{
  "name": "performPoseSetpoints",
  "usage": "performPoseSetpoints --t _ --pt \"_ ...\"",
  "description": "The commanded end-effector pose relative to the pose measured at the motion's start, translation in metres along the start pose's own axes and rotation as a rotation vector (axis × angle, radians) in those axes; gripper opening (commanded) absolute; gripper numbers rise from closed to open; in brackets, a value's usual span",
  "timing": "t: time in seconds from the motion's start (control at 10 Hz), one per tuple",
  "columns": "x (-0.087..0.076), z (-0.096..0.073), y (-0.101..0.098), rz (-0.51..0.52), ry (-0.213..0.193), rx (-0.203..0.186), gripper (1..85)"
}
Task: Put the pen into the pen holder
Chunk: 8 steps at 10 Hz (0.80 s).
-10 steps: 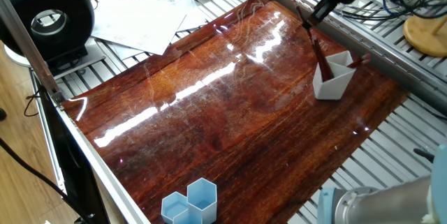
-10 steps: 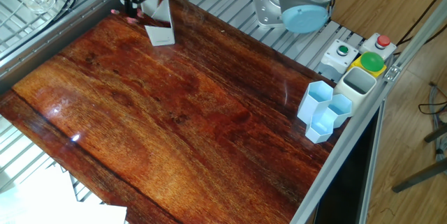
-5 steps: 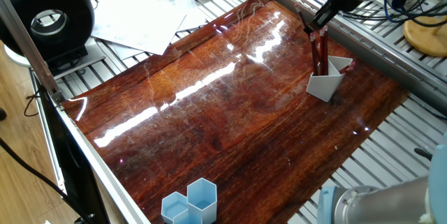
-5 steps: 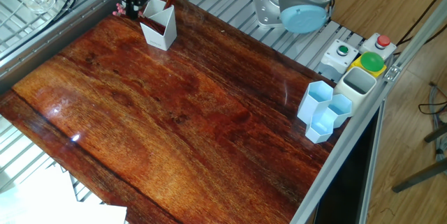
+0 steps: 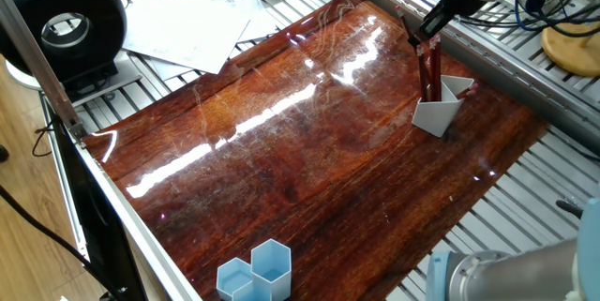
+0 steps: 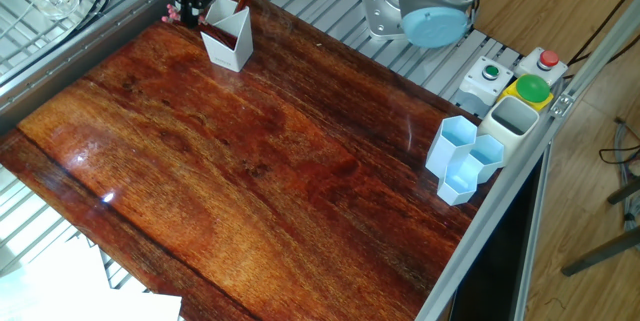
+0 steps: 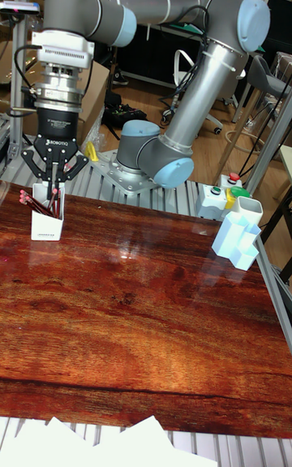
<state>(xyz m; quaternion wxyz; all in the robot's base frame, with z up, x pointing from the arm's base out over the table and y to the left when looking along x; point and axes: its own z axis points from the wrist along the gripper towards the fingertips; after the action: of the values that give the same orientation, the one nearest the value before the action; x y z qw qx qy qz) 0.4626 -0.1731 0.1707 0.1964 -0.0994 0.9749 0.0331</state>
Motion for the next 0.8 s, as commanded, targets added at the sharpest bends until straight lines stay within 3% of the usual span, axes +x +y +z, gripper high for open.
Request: performPoseSetpoints --t 0.0,0.2,0.7 --pt "-0.004 -0.011 0.002 0.027 0.023 -0.03 1.0" --pt "-0.001 -0.014 0.0 0.037 0.027 -0.084 1.0" --pt "0.023 -0.01 -0.007 0.079 0.062 -0.108 1.0"
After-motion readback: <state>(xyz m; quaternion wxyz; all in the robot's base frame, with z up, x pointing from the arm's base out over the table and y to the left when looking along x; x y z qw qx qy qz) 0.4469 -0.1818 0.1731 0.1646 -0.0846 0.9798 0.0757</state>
